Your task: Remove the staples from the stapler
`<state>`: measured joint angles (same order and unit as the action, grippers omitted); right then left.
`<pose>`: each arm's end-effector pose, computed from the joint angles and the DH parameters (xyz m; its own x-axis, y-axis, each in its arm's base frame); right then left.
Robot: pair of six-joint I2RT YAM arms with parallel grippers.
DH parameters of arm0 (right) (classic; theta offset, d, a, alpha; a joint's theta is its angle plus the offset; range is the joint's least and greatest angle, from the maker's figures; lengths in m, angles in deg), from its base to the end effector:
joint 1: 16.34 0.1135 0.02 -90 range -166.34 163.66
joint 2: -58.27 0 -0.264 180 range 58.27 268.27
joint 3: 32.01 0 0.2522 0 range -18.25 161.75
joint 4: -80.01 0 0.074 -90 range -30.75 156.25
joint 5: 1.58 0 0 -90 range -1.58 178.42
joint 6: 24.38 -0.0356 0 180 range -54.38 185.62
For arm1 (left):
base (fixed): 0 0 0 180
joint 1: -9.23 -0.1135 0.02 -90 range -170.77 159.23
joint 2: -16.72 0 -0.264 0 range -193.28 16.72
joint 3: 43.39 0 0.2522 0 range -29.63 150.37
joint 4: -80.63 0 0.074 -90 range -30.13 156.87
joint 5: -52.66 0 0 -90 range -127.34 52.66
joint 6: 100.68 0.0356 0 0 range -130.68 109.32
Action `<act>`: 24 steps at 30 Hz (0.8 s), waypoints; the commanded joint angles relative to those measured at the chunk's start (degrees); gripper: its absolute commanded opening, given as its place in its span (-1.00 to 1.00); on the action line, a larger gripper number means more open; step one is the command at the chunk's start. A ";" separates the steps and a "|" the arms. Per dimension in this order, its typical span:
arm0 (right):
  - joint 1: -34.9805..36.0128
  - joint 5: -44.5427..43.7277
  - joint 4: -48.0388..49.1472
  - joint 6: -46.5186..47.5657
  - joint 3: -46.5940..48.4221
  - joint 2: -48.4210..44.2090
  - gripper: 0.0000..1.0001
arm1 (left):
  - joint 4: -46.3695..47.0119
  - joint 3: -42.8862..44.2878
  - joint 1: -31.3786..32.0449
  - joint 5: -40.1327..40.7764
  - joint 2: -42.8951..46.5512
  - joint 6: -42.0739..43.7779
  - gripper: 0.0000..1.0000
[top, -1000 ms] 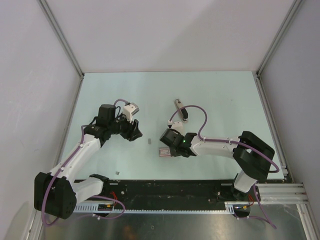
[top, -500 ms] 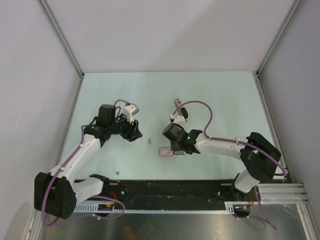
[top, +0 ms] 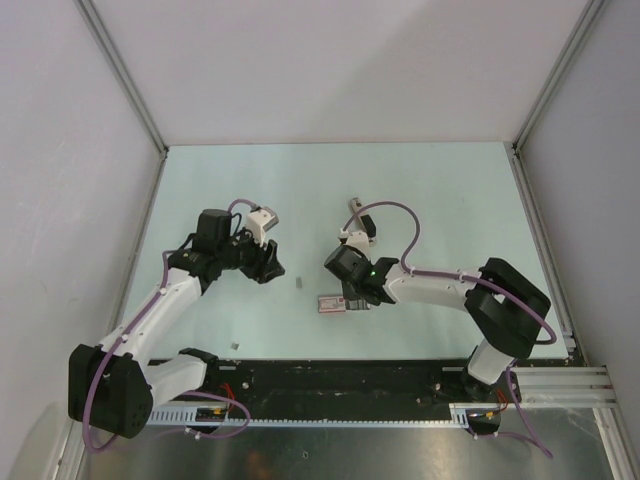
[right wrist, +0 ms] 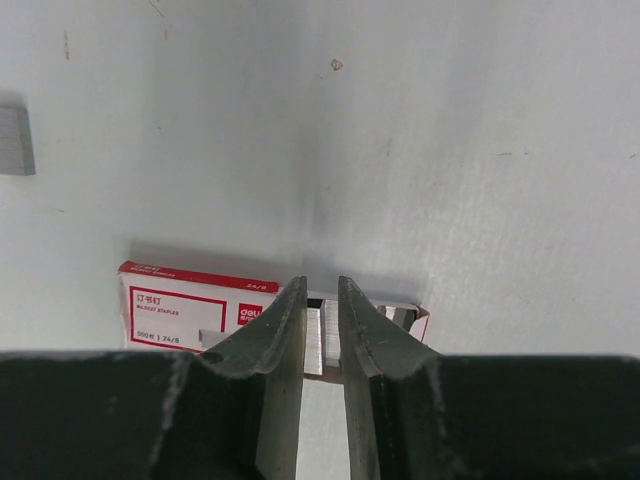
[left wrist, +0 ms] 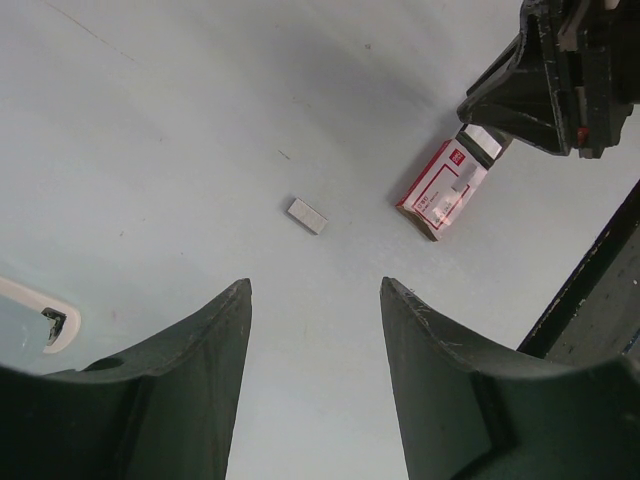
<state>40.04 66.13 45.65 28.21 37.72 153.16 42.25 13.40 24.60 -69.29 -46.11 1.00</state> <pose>0.1912 0.2632 0.1772 -0.7824 -0.1615 -0.6015 -0.2375 0.9702 0.0485 0.2116 -0.0777 0.2489 -0.5416 0.3270 -0.7744 0.7138 0.6656 -0.2181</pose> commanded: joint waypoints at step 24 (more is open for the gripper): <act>1.66 -4.09 -2.66 -0.49 2.22 0.93 -0.68 | -0.24 1.25 0.18 -2.22 0.84 3.92 0.17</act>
<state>41.00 64.54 44.06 28.21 37.94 154.29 42.23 13.40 24.60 -69.29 -46.11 1.39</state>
